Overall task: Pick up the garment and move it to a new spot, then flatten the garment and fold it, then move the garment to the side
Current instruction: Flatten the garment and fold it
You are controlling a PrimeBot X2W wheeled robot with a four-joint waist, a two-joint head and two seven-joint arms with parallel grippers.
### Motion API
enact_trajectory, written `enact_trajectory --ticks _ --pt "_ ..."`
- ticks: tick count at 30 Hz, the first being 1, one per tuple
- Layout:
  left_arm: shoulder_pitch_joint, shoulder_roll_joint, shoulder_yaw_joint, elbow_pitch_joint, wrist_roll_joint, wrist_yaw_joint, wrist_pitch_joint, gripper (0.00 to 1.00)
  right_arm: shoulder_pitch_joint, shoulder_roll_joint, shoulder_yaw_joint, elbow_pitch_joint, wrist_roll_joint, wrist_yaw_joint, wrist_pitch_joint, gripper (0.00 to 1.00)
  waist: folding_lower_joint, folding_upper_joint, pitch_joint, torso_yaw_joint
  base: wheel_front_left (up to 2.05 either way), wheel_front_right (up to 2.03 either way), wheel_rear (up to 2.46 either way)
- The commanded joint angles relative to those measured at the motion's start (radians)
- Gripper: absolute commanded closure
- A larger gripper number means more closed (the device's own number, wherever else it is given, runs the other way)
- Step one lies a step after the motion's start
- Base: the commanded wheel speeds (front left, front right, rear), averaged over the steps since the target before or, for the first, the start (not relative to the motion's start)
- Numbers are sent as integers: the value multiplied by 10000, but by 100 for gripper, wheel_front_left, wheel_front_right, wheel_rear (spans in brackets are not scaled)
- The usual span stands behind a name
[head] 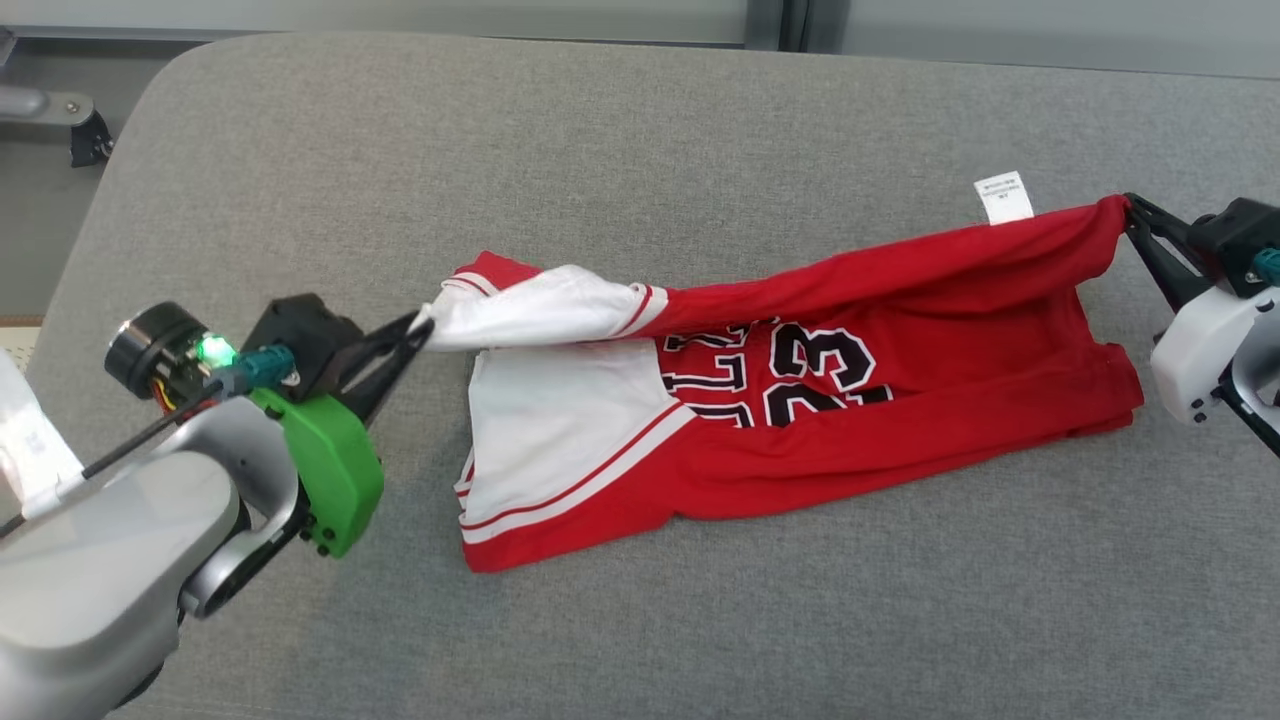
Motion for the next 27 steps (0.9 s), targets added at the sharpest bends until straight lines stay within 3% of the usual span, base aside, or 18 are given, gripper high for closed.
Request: enact_trajectory --ticks 1,10,24,25,26,27 --pt "306 246 -32 -423 1 58 223 100 157 -114 131 -82 -139 -18 -26 100 0 0 -111 29 0 0 0" --pt "1186 1112 -161 -2115 -281 268 1172 100 357 -655 1265 -574 -847 -20 -26 100 0 0 -396 -82 0 0 0" --pt "2119 1072 -245 -2476 -372 -62 2210 100 -113 -1405 3623 -697 -777 -20 -25 100 0 0 -539 -336 0 0 0" --pt "2163 1028 -248 -2436 -374 -68 2249 100 -124 -1410 3923 -640 -619 -20 -25 90 0 0 -554 -354 0 0 0" --pt "2196 987 -248 -2397 -371 -85 2305 68 -171 -1430 4166 -606 -542 -20 -25 0 0 0 -565 -371 0 0 0" --pt "2259 939 -250 -2344 -352 -98 2355 52 -267 -1463 4386 -583 -460 -20 -25 0 0 0 -578 -391 0 0 0"
